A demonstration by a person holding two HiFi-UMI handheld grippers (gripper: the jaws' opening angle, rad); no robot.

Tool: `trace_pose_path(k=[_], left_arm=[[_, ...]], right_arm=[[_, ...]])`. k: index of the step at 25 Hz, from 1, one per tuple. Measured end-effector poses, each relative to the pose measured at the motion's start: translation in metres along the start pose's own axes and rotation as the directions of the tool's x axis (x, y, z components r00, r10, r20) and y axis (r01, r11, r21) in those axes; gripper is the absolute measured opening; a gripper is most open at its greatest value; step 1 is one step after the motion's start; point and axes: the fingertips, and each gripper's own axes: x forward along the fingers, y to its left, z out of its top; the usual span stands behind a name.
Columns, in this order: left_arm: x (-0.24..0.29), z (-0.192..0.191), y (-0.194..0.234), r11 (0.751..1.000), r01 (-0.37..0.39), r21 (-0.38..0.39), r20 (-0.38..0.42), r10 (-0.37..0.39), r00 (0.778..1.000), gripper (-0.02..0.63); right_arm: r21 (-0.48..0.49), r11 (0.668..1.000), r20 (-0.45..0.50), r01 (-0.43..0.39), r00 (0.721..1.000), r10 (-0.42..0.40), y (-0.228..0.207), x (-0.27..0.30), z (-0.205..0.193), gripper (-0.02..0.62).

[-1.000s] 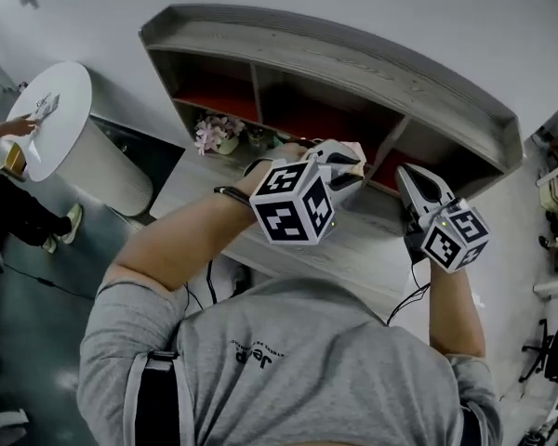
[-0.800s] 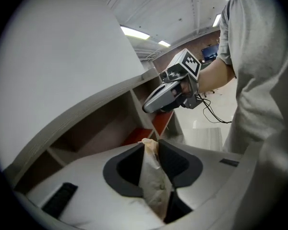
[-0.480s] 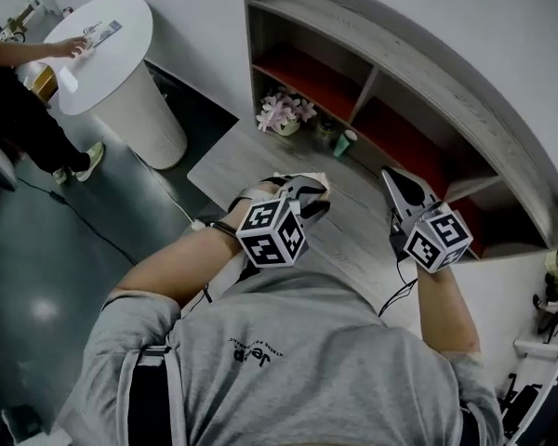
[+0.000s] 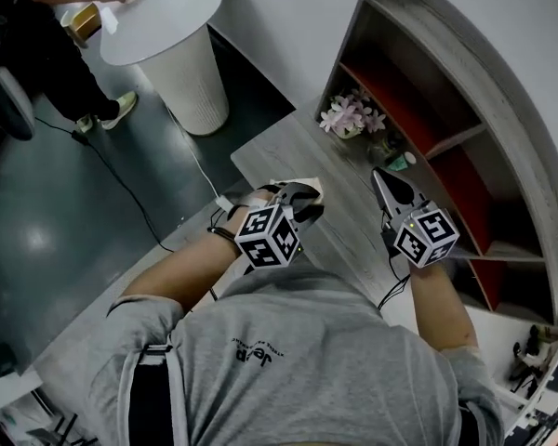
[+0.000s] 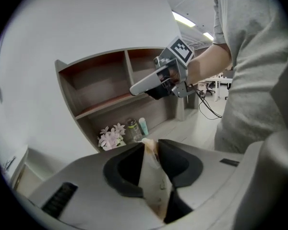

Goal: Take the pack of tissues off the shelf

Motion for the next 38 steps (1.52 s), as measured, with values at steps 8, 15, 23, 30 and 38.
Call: trace_pose_path(k=[8, 15, 23, 30, 38], left_arm=[[-0.008, -0.073, 0.050, 0.991, -0.087, -0.097, -0.051, 0.082, 0.995, 0.126], [-0.008, -0.119, 0.092, 0.984, -0.127, -0.121, -0.104, 0.114, 0.988, 0.126], [-0.013, -0.135, 0.145, 0.986, -0.146, -0.080, -0.121, 0.136, 0.983, 0.126], [-0.009, -0.131, 0.180, 0.987, -0.148, -0.063, -0.100, 0.141, 0.985, 0.126], [0.030, -0.151, 0.187, 0.990, -0.111, -0.081, -0.100, 0.103, 0.990, 0.126]], right_arm=[[-0.002, 0.995, -0.063, -0.104, 0.993, 0.103, 0.017, 0.106, -0.015, 0.014], [0.011, 0.987, -0.090, -0.163, 0.982, 0.163, 0.022, 0.177, -0.024, 0.014], [0.014, 0.984, -0.081, -0.179, 0.980, 0.179, 0.019, 0.228, -0.013, 0.015], [-0.002, 0.984, -0.074, -0.178, 0.981, 0.177, 0.012, 0.247, 0.004, 0.015], [0.009, 0.985, -0.103, -0.174, 0.979, 0.174, -0.005, 0.270, -0.016, 0.015]])
